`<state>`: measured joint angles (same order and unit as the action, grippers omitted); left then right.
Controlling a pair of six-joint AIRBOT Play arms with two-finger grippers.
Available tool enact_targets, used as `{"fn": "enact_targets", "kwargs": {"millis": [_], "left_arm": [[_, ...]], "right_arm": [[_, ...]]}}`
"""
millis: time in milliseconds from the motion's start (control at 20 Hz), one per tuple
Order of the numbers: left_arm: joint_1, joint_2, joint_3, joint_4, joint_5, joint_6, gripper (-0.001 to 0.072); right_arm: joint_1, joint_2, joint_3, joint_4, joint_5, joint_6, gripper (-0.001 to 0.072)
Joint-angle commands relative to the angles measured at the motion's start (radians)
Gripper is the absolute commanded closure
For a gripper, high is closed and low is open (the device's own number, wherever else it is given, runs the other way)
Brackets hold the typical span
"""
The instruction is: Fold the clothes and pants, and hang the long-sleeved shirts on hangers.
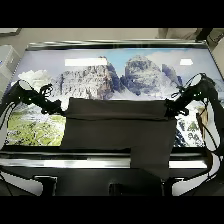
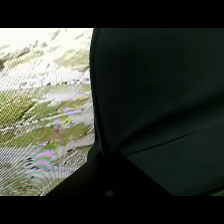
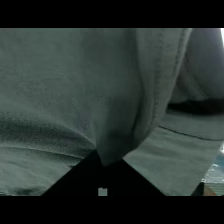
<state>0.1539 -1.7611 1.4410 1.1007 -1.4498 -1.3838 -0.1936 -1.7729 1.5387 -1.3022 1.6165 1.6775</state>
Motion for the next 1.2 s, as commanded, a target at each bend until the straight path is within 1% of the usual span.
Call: {"fn": "enact_targets", "kwargs": {"millis": [0,150,200,250,300,350,400,500,550,600,650,750,850,900,1150], "left_arm": [[0.000,-0.003,-0.016,0.011,-0.013,0.014,0.0683],[-0.002,-0.014,-0.029,0.002,0.026,0.003,0.0681],[-0.003,-0.015,-0.034,-0.014,0.027,0.003,0.0660],[-0.001,-0.014,-0.033,-0.029,0.020,0.003,0.0504],[0.005,-0.007,-0.032,-0.035,-0.002,0.004,0.0279],[0.018,0.005,-0.025,-0.035,-0.040,0.007,0.0182],[0.035,0.021,-0.022,-0.034,-0.075,0.023,0.0178],[0.089,0.076,-0.047,-0.014,-0.150,0.041,0.0180],[0.115,0.116,-0.095,0.002,-0.163,0.042,0.0210],[0.137,0.161,-0.172,0.003,-0.153,0.065,0.0261],[0.156,0.213,-0.280,0.003,-0.112,0.085,0.0289],[0.181,0.301,-0.497,0.003,-0.021,0.111,0.0289],[0.190,0.351,-0.653,-0.024,0.013,0.185,0.0282],[0.189,0.360,-0.698,-0.036,0.023,0.208,0.0282],[0.185,0.359,-0.778,-0.092,0.090,0.210,0.0285]], "right_arm": [[0.001,0.000,-0.018,-0.006,0.003,0.025,0.0657],[0.001,0.000,-0.018,-0.002,-0.030,0.037,0.0656],[0.001,0.000,-0.018,-0.002,-0.034,0.037,0.0640],[-0.001,0.001,-0.017,-0.003,-0.032,0.036,0.0542],[-0.007,0.007,-0.014,-0.001,-0.018,0.029,0.0386],[-0.023,0.021,-0.008,0.000,0.024,-0.010,0.0246],[-0.047,0.042,-0.005,-0.006,0.066,-0.044,0.0203],[-0.125,0.097,-0.014,-0.034,0.138,-0.043,0.0192],[-0.157,0.137,-0.049,-0.045,0.138,-0.043,0.0192],[-0.184,0.192,-0.120,-0.051,0.115,-0.047,0.0192],[-0.203,0.241,-0.201,-0.053,0.082,-0.057,0.0192],[-0.223,0.325,-0.365,-0.056,0.030,-0.093,0.0192],[-0.220,0.370,-0.469,-0.063,0.026,-0.122,0.0192],[-0.220,0.379,-0.495,-0.062,0.037,-0.127,0.0194],[-0.221,0.396,-0.510,-0.055,0.056,-0.127,0.0195]]}}
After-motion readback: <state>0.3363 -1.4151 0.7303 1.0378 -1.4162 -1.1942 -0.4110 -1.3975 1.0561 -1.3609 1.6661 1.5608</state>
